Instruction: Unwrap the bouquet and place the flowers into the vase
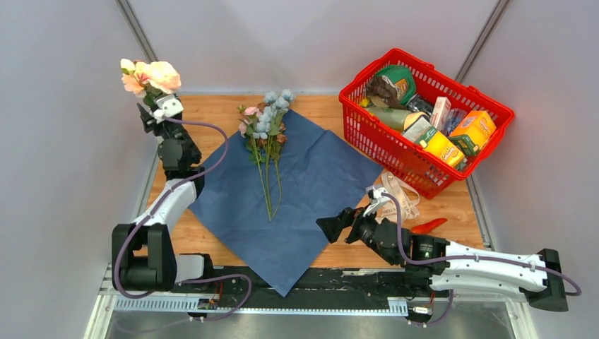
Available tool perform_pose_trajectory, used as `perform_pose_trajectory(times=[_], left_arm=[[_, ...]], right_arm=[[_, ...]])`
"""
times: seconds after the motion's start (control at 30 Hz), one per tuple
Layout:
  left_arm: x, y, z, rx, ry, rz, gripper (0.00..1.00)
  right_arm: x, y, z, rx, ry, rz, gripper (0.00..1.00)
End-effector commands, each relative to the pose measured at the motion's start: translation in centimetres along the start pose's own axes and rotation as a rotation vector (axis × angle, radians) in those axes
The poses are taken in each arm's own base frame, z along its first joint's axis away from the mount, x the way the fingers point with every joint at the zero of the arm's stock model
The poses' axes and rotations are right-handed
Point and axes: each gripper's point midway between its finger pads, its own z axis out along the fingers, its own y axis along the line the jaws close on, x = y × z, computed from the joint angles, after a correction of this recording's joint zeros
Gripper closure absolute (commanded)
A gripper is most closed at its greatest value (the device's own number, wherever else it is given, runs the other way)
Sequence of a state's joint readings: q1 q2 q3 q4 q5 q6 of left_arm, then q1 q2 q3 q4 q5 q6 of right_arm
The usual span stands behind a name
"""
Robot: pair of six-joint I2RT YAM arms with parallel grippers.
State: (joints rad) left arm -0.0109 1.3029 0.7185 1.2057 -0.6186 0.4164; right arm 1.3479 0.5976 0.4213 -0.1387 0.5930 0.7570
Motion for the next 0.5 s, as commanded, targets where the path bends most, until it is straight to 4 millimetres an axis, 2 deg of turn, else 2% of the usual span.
perform_pose_trajectory(times=[0.0, 0.1, 0.17, 0.27, 0.3, 0.33, 0.37, 0.4, 0.43, 0.47], left_arm=[[-2.2, 0.3, -0.5, 0.062, 0.021, -0.069, 0.39], [-1.7, -0.3, -1.3, 0.123, 0.120, -0.122, 0.38], [-1.7, -0.8, -2.8, 0.200, 0.192, -0.157, 0.38], [-1.1, -0.7, -5.8, 0.282, 0.275, -0.211, 0.37], [-1.5, -0.5, -6.5, 0.290, 0.281, -0.254, 0.37], [-0.5, -0.8, -7.7, 0.324, 0.330, -0.244, 0.36], [-1.0, -0.4, -8.3, 0.325, 0.341, -0.281, 0.36], [-0.2, -0.5, -9.4, 0.347, 0.393, -0.281, 0.36], [-0.9, -0.1, -10.1, 0.352, 0.403, -0.322, 0.36], [-0.4, -0.4, -11.3, 0.393, 0.446, -0.325, 0.36]], right_arm=[[-0.2, 0.3, -0.3, -0.024, -0.009, 0.017, 0.00], [-1.4, 0.2, -0.4, 0.010, -0.033, -0.014, 0.00], [-2.8, 0.4, -0.7, 0.038, -0.055, -0.019, 0.00], [-4.4, 1.6, -0.9, 0.025, -0.075, -0.035, 0.00], [-4.6, 1.9, -0.8, 0.023, -0.073, -0.043, 0.00], [-4.9, 2.2, -0.8, 0.021, -0.074, -0.050, 0.00], [-4.9, 2.4, -0.6, 0.024, -0.072, -0.056, 0.00], [-4.9, 2.5, -0.4, 0.030, -0.070, -0.063, 0.00], [-4.9, 2.5, -0.2, 0.040, -0.070, -0.068, 0.00], [-5.0, 2.6, 0.1, 0.054, -0.071, -0.070, 0.00]])
